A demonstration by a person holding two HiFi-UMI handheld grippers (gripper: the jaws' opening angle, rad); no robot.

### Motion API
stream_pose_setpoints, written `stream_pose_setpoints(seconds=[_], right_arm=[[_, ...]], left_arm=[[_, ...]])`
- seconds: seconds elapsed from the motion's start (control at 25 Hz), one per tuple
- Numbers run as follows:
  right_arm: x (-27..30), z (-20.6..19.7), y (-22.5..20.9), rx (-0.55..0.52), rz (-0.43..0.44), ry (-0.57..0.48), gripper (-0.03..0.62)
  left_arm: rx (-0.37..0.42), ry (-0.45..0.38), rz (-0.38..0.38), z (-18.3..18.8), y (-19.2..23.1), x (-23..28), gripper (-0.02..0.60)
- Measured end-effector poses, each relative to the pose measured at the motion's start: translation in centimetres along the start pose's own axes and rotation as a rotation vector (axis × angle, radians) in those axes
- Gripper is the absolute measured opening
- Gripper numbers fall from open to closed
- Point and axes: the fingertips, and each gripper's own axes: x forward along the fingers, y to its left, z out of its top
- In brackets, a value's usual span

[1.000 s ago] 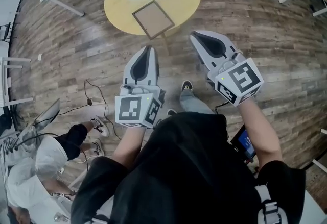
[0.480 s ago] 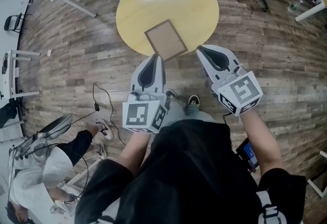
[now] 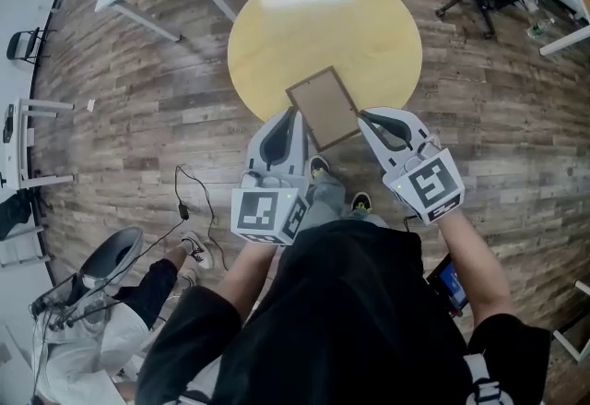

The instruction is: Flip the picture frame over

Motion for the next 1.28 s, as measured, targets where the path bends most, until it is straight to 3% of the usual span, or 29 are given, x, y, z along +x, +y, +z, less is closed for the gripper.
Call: stream_pose_setpoints(seconds=[0.12, 0.36, 0.52, 0.72, 0.92, 1.08, 1.28], right_arm=[[3.7, -2.2, 1.5, -0.086, 0.067, 0.113, 0.018], [9.4, -10.4, 6.0, -0.323, 0.289, 0.403, 0.021], [11.1, -15.0, 8.9, -0.397, 0.411, 0.527, 0.031], [12.2, -21.1, 10.9, -0.522, 0.548, 0.650, 0.152], [13.5, -25.4, 11.2, -0.766, 0.572, 0.658, 0.173], [14.8, -26.6, 10.9, -0.988, 0.532, 0.595, 0.183], [15.5, -26.8, 10.8, -1.011, 0.460, 0.482, 0.156]], left_arm=[[-0.008, 0.003, -0.006, 0.2, 2.8, 0.9, 0.029], [-0.022, 0.033, -0.017, -1.1, 7.5, 2.4, 0.029], [-0.035, 0.072, -0.021, -2.5, 9.1, 3.1, 0.029], [-0.044, 0.104, -0.017, -3.9, 10.5, 4.3, 0.029], [-0.015, 0.132, 0.004, -5.0, 11.3, 5.1, 0.029], [-0.021, 0.152, 0.027, -5.7, 11.8, 5.2, 0.029], [-0.030, 0.180, 0.034, -6.7, 12.0, 5.4, 0.029]])
